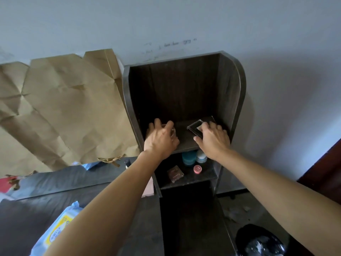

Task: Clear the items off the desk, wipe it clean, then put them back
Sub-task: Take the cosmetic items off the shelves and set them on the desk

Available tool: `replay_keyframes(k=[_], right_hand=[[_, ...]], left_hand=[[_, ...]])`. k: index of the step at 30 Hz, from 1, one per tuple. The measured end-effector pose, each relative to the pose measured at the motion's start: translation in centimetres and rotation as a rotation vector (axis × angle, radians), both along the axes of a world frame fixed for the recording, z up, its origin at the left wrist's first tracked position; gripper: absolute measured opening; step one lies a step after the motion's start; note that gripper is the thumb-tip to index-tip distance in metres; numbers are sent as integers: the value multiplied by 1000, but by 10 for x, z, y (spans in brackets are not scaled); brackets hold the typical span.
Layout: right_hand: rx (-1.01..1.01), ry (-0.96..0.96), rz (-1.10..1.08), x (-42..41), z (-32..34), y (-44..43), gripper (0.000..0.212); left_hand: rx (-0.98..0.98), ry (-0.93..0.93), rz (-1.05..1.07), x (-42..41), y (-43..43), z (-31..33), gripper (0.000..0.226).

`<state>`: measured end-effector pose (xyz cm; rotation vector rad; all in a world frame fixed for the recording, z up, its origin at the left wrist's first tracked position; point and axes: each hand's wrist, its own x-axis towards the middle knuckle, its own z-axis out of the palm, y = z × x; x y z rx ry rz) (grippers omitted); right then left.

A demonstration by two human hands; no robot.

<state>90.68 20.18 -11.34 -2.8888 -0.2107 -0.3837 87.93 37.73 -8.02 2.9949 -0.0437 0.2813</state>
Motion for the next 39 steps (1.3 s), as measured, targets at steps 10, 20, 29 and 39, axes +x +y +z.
replay_keyframes(k=[10,20,29,39], right_hand=[[207,-45,24,-50,0,-7,41],[280,-70,68,-157,-43,58,33],[165,138,247,-211,-99,181,36],[-34,232,456,-130,-156,290,40]], left_hand=[[-51,-69,-211,-68,18,-14,49],[-220,-53,-140,-197,131,-84,31],[-296,89,95,-267,265,-115,42],[-360,123,208,-207,345,-147,46]])
